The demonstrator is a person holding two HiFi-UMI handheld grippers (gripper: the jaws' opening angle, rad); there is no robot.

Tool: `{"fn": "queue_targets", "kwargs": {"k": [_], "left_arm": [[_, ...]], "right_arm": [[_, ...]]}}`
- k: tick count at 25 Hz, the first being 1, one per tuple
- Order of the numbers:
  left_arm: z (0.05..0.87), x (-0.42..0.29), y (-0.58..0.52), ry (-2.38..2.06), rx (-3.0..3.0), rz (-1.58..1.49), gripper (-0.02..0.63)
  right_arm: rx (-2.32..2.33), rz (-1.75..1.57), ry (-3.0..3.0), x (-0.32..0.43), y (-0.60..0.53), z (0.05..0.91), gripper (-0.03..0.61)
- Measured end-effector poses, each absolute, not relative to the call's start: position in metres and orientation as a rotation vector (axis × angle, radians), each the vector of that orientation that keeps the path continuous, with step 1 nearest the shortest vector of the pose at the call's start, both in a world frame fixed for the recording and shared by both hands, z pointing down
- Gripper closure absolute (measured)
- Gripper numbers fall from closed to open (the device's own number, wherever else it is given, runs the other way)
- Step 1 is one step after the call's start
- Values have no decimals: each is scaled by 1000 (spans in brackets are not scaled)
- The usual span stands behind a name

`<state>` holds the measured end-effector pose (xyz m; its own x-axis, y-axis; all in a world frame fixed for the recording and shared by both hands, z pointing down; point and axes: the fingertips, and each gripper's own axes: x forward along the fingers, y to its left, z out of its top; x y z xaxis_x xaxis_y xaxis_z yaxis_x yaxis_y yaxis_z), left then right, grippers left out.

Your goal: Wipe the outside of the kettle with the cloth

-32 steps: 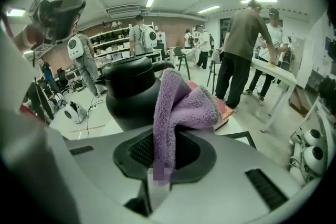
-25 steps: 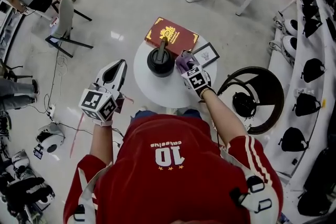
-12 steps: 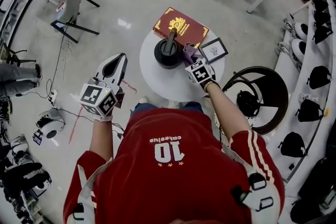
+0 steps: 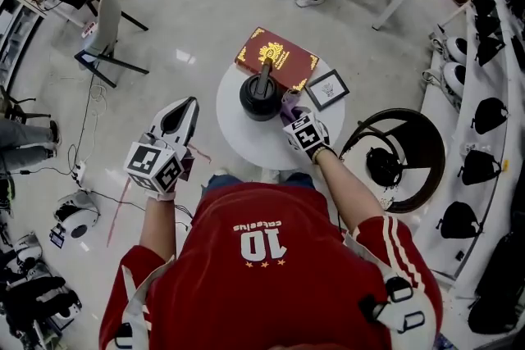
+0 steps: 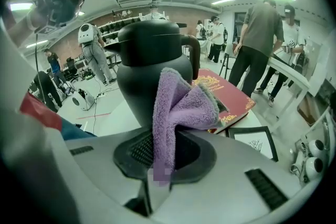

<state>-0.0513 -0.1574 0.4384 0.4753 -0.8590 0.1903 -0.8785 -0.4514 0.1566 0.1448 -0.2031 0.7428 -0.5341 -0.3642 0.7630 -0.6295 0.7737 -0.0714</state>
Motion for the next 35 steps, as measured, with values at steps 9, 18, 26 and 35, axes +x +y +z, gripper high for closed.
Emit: {"fn": "queue_targets", "kwargs": {"k": [9, 18, 26, 35], "left_arm": [[426, -76, -146, -1413, 2534, 112, 606], [424, -114, -133, -1361, 2548, 94, 606], [421, -146, -124, -1311, 2583, 91, 606], [421, -185, -113, -1263, 2618, 103, 606]], "right_arm": [[875, 528, -2159, 127, -176, 730, 520], [955, 568, -2129, 98, -152, 727, 520], [1130, 617, -2095, 79, -144, 734, 520], [1236, 644, -2085, 40, -134, 732, 520]]}}
